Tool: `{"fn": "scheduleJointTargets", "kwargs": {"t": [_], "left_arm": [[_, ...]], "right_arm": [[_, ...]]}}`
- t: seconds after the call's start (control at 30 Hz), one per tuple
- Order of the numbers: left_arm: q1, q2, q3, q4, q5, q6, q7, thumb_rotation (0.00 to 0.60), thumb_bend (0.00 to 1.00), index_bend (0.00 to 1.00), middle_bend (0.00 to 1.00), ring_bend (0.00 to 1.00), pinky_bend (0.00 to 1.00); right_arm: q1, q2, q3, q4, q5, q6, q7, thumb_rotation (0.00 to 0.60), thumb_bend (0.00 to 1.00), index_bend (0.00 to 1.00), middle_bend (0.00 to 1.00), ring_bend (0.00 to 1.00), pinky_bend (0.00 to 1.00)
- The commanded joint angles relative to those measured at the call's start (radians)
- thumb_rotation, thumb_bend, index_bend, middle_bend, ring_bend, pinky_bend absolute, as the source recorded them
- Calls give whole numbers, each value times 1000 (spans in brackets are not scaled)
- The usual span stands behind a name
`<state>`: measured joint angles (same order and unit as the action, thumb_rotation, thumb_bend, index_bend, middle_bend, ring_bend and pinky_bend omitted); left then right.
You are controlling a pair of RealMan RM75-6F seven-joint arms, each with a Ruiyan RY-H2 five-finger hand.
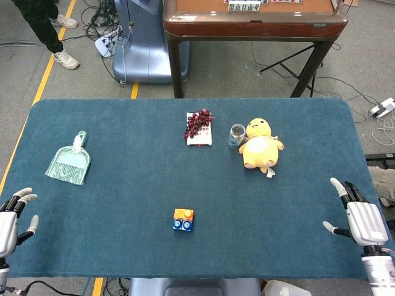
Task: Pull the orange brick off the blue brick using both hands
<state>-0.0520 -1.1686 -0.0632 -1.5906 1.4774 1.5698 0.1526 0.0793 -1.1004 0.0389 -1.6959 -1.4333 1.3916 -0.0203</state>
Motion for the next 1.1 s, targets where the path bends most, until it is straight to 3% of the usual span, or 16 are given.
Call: {"fn": "scheduleJointTargets", "kwargs": {"t": [0.03,0.43,0.57,0.7,1.1], "left_arm": [[-4,-5,4,6,0,-16,-2,600,412,337,252,377,627],[-15,-4,0,-20,-7,-36,4,600,413,290,230,378,630],[-16,2,1,-37,-18,-48,-4,600,413,281,229,378,631],[-19,-1,2,-27,-25,-61,-8,600,414,280,229,378,630],[-17,-20,9,8,-31,-75,-38,600,413,281,229,378,631]], "right_arm": [[7,-8,5,2,4,-7,2,600,25,79,179,90,318],[114,-50,67,-138,35,-116,-21,600,28,155,190,99,300],[194,-80,89,-267,69,-214,-98,600,18,234,188,99,270],[248,-118,106,-336,150,-272,-172,600,15,239,177,98,257],[383,-298,129,-344,324,-332,-341,600,13,270,168,85,238]]}}
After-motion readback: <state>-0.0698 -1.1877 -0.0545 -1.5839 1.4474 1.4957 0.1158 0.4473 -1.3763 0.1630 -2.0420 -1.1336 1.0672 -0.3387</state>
